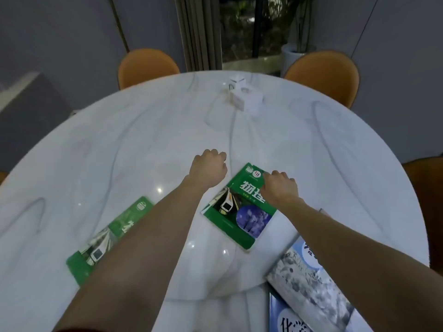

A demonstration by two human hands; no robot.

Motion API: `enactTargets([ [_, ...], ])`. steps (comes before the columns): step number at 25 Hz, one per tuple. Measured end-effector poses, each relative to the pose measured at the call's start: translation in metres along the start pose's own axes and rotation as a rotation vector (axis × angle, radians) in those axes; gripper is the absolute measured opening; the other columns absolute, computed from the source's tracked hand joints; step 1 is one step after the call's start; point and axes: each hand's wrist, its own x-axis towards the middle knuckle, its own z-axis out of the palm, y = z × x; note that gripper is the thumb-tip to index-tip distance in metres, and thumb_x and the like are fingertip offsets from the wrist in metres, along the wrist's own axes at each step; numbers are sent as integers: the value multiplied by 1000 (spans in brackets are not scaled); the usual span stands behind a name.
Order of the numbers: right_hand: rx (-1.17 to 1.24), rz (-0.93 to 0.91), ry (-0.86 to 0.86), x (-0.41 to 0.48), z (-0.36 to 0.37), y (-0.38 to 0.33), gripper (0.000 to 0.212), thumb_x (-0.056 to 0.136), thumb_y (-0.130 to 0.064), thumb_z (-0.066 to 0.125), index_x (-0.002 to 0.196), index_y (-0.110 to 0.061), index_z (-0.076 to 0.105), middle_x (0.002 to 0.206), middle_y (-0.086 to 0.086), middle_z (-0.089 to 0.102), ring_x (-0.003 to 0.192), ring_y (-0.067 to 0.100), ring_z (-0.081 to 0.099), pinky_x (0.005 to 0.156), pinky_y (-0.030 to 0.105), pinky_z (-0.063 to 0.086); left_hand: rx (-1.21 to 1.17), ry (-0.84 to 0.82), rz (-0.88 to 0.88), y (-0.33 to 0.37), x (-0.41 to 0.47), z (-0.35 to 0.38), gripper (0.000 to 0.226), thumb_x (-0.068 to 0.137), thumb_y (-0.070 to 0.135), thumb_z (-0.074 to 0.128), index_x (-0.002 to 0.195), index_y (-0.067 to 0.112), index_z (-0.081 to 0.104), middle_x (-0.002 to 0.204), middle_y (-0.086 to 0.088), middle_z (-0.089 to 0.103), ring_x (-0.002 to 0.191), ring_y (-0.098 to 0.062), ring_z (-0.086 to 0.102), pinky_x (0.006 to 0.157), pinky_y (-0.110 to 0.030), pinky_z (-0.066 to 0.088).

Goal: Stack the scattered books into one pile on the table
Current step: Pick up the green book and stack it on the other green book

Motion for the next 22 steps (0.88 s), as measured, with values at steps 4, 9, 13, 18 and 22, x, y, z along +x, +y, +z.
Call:
enactTargets([
  [4,-4,55,-103,-5,38,3,29,88,-17,47,114,-6,52,117,15,57,111,34,51,90,42,43,-44,-116,-43,-8,-2,42,34,94,20,38,123,9,53,121,-14,57,111,-30,51,83,-40,45],
  [9,112,156,-128,-17,77,13,30,90,-22,52,114,-4,49,114,18,55,107,35,51,83,42,45,-105,-203,-63,-8,-7,88,34,94,22,40,122,8,53,118,-16,58,109,-32,53,83,-42,48],
  [13,313,334,-111,-19,92,16,41,86,-27,63,113,-1,48,114,19,52,102,36,53,83,44,47,-171,-271,-96,-5,-10,112,35,94,21,43,125,7,49,118,-18,55,108,-34,53,82,-44,49],
  [18,607,568,-85,-14,102,13,41,84,-17,66,115,0,46,114,21,52,101,38,56,82,41,47,-235,-276,-222,2,-8,127,38,94,23,48,126,4,46,123,-20,50,114,-36,47,89,-48,47],
  [22,819,791,-64,-8,107,12,33,80,-10,66,108,0,51,105,19,57,91,34,59,77,39,51,-391,-323,-459,1,3,132,42,91,34,56,124,7,53,125,-18,54,117,-35,49,94,-46,47],
])
